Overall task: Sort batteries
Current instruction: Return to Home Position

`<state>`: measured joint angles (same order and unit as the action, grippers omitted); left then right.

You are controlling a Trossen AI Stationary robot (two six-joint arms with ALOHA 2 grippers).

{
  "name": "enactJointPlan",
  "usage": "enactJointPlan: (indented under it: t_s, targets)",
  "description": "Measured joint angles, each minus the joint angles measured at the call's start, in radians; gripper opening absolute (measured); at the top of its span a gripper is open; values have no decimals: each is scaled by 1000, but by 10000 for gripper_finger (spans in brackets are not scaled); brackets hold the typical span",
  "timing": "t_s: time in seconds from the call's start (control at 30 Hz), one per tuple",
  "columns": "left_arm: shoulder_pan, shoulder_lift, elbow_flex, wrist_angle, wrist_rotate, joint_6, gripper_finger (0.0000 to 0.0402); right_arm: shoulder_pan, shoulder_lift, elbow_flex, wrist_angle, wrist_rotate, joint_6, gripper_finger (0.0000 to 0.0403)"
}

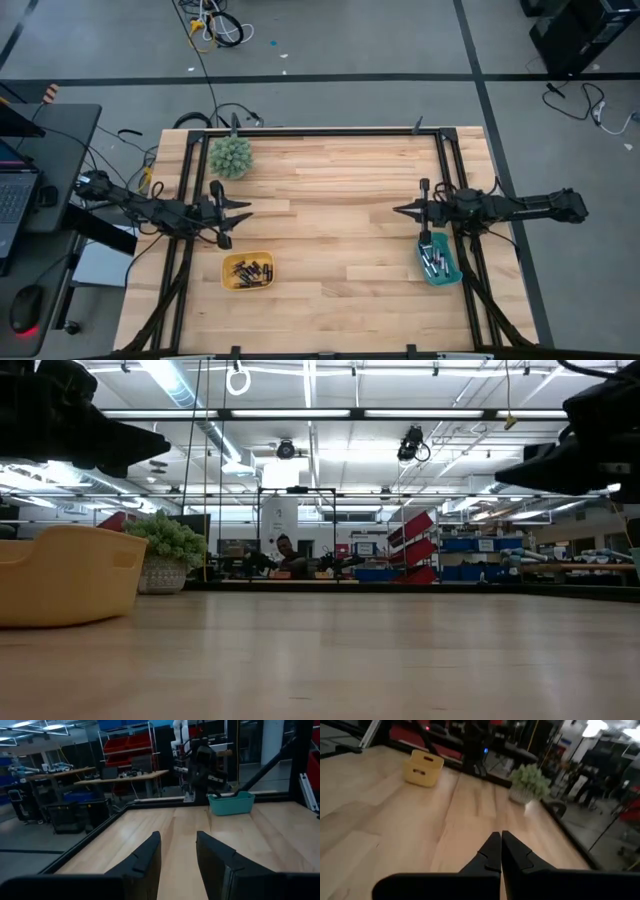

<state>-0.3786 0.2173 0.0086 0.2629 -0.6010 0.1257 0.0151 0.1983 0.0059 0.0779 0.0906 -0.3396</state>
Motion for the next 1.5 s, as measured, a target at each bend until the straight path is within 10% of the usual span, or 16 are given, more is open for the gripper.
enactJointPlan:
  t_s: [0.33,0.6,1.5]
  targets:
    - [0,0,0,1,0,0,120,0,0,0,-4,122,41,1]
    - [0,0,0,1,0,0,120,0,0,0,4,122,394,0]
    - [0,0,0,1,0,0,120,0,0,0,3,124,408,2]
